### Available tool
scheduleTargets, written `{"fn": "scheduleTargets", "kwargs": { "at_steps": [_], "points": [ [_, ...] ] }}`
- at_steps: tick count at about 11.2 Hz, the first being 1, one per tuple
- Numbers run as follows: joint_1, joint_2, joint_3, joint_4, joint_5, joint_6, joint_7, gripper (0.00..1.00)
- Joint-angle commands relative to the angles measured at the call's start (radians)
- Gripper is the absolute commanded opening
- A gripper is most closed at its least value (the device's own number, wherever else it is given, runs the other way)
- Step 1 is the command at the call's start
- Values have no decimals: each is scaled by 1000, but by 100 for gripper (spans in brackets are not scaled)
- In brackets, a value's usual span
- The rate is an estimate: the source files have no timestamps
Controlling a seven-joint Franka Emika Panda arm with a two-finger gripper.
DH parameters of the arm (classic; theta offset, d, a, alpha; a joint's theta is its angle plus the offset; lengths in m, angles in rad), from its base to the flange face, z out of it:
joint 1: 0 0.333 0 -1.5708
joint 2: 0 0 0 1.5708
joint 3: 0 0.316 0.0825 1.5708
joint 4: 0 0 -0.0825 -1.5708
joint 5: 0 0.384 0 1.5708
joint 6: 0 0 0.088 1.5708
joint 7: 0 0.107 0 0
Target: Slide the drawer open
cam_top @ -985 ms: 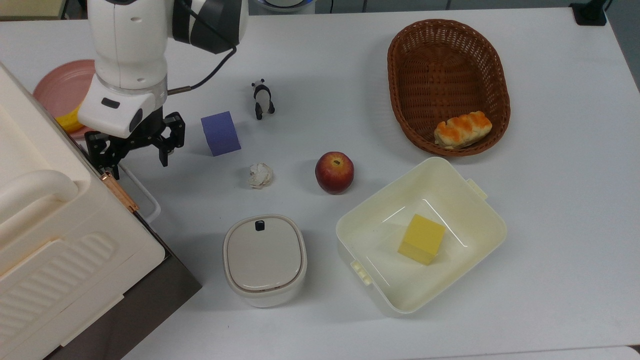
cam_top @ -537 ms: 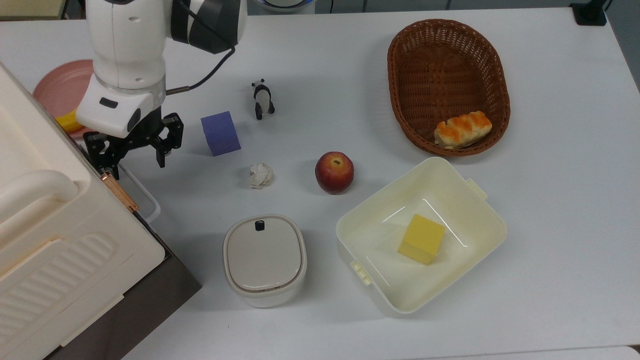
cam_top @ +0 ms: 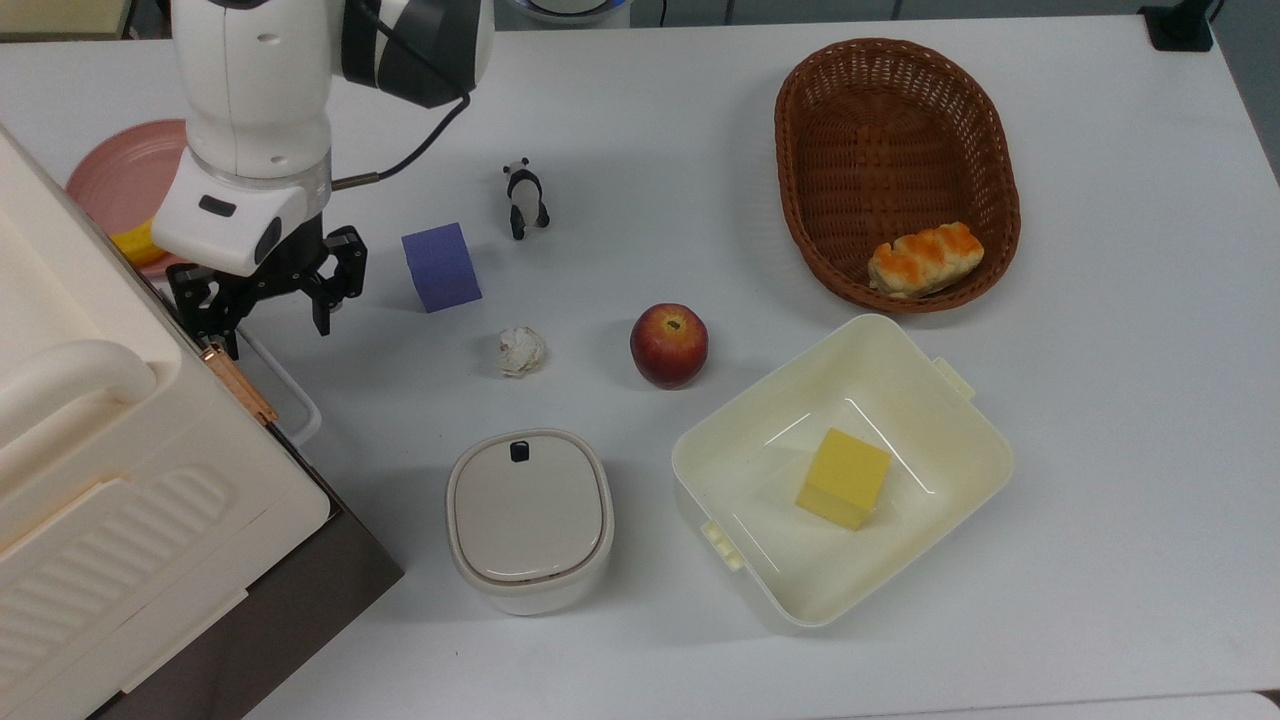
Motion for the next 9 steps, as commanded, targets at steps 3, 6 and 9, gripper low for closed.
{"fn": "scheduleTargets", "kwargs": {
  "at_steps": [3, 6, 9],
  "points": [
    [-9, 10, -4, 19, -16, 31, -17, 78],
    [-9, 9, -4, 19, -16, 30, -19, 76],
    [-8, 7, -4, 19, -16, 30, -16, 75]
  ]
}}
